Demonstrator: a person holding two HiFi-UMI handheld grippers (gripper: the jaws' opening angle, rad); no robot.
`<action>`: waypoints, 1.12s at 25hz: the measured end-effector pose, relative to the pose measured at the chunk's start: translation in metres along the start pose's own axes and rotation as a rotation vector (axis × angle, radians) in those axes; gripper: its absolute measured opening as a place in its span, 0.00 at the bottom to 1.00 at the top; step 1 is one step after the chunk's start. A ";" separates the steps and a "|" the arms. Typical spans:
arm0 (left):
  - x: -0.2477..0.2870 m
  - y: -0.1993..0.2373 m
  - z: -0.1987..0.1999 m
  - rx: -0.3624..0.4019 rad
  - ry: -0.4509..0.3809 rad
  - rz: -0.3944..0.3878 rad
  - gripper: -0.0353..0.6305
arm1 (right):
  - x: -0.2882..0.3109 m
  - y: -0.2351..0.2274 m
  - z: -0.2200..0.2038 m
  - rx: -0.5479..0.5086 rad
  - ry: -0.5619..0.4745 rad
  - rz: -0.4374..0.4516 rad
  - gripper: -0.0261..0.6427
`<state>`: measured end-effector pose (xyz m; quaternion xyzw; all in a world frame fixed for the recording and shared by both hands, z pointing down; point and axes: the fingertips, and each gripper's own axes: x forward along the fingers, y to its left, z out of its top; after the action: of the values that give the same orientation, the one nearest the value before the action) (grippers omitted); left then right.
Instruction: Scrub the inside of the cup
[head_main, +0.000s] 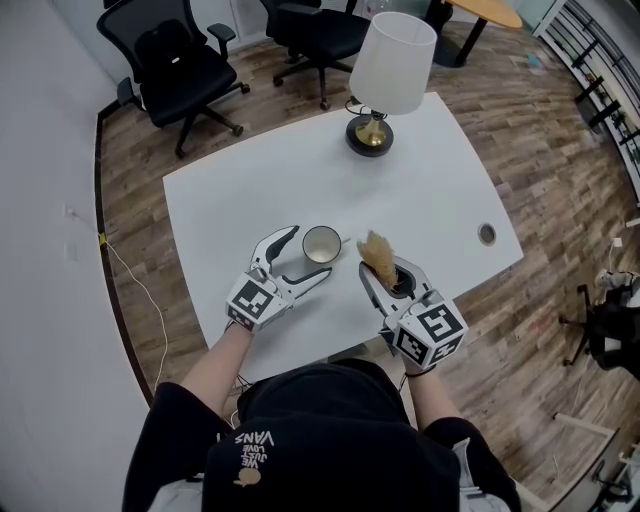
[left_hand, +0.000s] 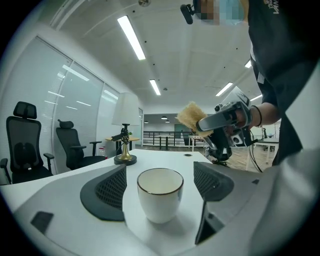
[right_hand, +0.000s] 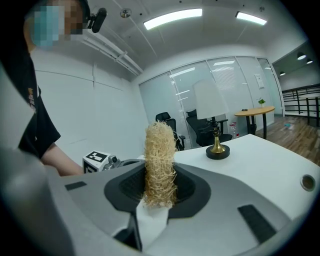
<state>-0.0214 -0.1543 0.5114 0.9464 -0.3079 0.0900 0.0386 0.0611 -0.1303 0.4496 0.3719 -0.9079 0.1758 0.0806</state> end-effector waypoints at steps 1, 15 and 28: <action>0.003 0.002 -0.004 -0.001 0.008 0.000 0.66 | 0.001 -0.002 -0.001 0.001 0.003 0.000 0.18; 0.034 0.002 -0.039 -0.051 0.062 -0.051 0.68 | 0.005 -0.014 -0.007 -0.001 0.035 -0.003 0.18; 0.051 -0.001 -0.052 -0.031 0.106 -0.078 0.68 | 0.001 -0.023 -0.006 0.000 0.040 -0.019 0.18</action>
<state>0.0122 -0.1763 0.5723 0.9509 -0.2697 0.1334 0.0731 0.0765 -0.1443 0.4614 0.3769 -0.9026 0.1822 0.1004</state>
